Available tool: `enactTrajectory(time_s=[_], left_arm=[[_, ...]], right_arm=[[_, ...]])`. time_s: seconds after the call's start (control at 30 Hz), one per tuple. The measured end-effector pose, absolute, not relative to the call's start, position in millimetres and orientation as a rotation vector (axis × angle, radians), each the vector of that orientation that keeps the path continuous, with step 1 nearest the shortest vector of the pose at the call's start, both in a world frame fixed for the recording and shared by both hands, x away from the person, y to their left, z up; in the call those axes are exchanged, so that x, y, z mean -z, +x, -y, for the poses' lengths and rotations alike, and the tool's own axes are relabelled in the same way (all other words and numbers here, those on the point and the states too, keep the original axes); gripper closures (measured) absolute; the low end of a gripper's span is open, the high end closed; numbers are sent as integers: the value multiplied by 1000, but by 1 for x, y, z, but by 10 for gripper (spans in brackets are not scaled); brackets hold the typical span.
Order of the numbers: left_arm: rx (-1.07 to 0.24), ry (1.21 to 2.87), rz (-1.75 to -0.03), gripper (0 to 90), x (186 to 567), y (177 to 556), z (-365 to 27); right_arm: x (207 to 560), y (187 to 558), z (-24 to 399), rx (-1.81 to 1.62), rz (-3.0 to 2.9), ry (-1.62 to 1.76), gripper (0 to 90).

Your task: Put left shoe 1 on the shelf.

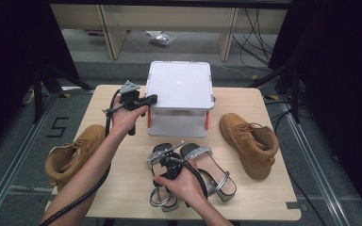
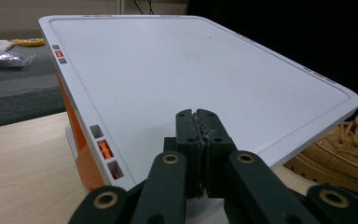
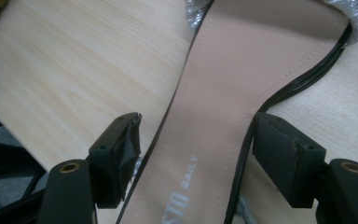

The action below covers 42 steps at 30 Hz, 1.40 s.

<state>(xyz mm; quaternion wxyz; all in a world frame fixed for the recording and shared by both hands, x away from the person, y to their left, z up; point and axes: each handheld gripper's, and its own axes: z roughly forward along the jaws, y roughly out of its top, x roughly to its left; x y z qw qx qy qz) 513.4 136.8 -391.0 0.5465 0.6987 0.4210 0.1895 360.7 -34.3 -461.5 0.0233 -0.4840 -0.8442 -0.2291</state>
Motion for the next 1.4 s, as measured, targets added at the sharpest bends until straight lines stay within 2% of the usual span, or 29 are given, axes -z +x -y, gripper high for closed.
enactTrajectory(time_s=[0.2, 0.27, 0.57, 0.93, 1.17, 1.4], left_arm=[[-460, 1665, -996, 868, 391, 518, -133], [-462, 1664, -995, 867, 391, 518, -132], [-458, 1668, -996, 867, 391, 519, -132], [-451, 1674, -994, 870, 391, 520, -133], [-451, 1680, -998, 872, 390, 520, -133], [-451, 1680, -1004, 874, 390, 520, -133]], right_arm=[[468, 370, 30, 627, 2648, -1495, 309], [463, 368, 23, 521, 2505, -1607, 299], [473, 378, 21, 480, 2594, -1531, 278], [468, 383, 29, 370, 2638, -1442, 394], [474, 379, 20, 264, 2654, -1446, 364], [478, 382, 18, 240, 2699, -1408, 392]])
